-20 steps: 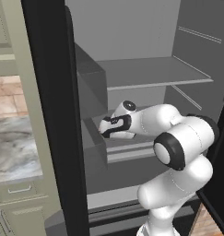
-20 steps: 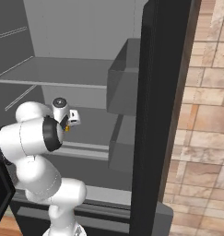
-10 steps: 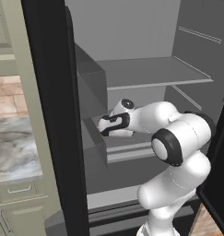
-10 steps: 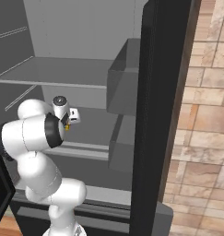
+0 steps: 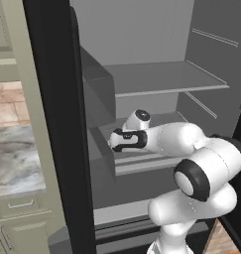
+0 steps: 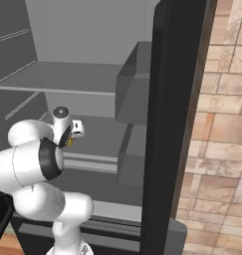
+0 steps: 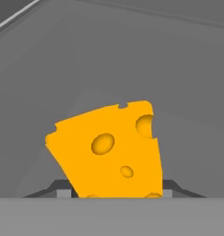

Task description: Take the cheese, fish, and lime from the fridge and place them on the plate on the dining counter to create an appetizer plate.

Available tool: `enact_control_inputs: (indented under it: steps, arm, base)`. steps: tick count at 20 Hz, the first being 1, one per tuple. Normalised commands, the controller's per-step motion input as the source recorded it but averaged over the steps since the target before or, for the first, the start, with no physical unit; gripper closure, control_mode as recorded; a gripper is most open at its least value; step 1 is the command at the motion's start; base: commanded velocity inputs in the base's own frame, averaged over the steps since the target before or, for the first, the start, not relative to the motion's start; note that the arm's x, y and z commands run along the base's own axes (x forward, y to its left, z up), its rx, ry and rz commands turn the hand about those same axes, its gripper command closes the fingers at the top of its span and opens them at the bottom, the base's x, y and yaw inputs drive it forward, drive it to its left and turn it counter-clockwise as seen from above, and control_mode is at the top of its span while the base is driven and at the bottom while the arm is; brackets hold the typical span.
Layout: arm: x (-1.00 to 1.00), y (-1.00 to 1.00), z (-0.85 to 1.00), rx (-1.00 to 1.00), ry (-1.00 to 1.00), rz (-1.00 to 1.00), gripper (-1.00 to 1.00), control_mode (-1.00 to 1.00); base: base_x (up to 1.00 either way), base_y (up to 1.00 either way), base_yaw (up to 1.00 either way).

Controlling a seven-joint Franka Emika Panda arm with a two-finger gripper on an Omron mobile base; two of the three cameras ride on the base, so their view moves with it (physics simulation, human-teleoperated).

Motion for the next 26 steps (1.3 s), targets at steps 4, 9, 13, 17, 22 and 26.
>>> enact_control_inputs:
  steps: [4,9,13,17,22,26]
  arm:
    - [-0.99,-0.37,0.71,0.0,-0.08,0.0,1.0,-1.0]
    - [-0.95,-0.3,0.99,0.0,-0.01,0.0,1.0,-1.0]
    - [-1.0,-0.21,0.96,0.0,0.0,-0.01,1.0,-1.0]
    - [-0.92,-0.18,0.94,0.0,0.0,-0.03,1.0,-1.0]
    - [-0.67,-0.27,0.96,0.0,0.0,-0.04,1.0,-1.0]
    - [-0.47,-0.34,0.86,0.0,0.15,-0.04,1.0,-1.0]
  base:
    - [0.0,0.0,0.0]
    - [0.0,0.0,0.0]
    - [0.0,0.0,0.0]
    - [0.0,0.0,0.0]
    - [0.0,0.0,0.0]
    - [0.0,0.0,0.0]
